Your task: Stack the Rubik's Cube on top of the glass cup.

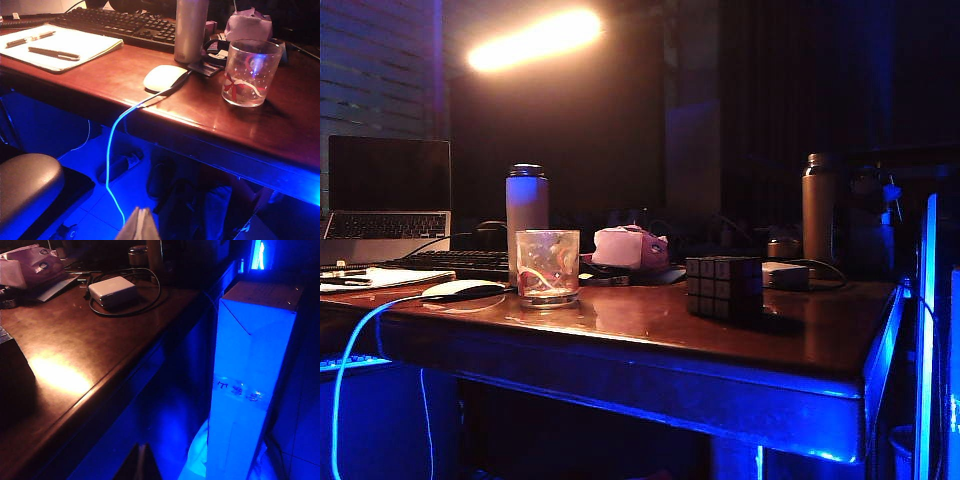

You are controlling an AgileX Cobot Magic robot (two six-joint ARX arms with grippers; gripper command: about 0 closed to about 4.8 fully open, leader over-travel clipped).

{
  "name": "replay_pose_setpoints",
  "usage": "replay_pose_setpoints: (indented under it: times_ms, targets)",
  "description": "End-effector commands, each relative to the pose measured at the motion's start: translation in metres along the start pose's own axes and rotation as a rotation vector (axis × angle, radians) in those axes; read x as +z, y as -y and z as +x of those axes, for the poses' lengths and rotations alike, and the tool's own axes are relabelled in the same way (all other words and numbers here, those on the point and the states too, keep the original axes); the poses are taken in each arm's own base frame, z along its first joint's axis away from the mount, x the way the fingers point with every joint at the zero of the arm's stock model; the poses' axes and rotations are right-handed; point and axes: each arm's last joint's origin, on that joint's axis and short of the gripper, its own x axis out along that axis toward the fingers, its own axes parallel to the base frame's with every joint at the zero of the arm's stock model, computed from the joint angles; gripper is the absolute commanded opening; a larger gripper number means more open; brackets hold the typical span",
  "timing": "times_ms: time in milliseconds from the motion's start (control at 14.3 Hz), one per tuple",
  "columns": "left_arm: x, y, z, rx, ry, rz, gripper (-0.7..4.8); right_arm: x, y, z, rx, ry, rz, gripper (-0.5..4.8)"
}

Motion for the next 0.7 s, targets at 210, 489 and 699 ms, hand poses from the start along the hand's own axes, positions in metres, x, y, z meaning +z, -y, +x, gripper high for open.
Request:
replay_pose_setpoints:
  times_ms: [210,489,699]
  targets:
    - [-0.003,0.000,0.000,-0.007,-0.027,-0.089,0.03,-0.001,0.001,0.000,-0.027,-0.002,0.091,-0.01]
    - [0.011,0.000,-0.002,-0.014,0.057,-0.222,0.03,0.001,0.001,0.000,-0.024,0.017,0.177,-0.01]
    - [0.066,0.001,-0.021,-0.014,0.261,-0.251,0.03,0.016,-0.001,-0.003,0.011,0.114,0.256,-0.01]
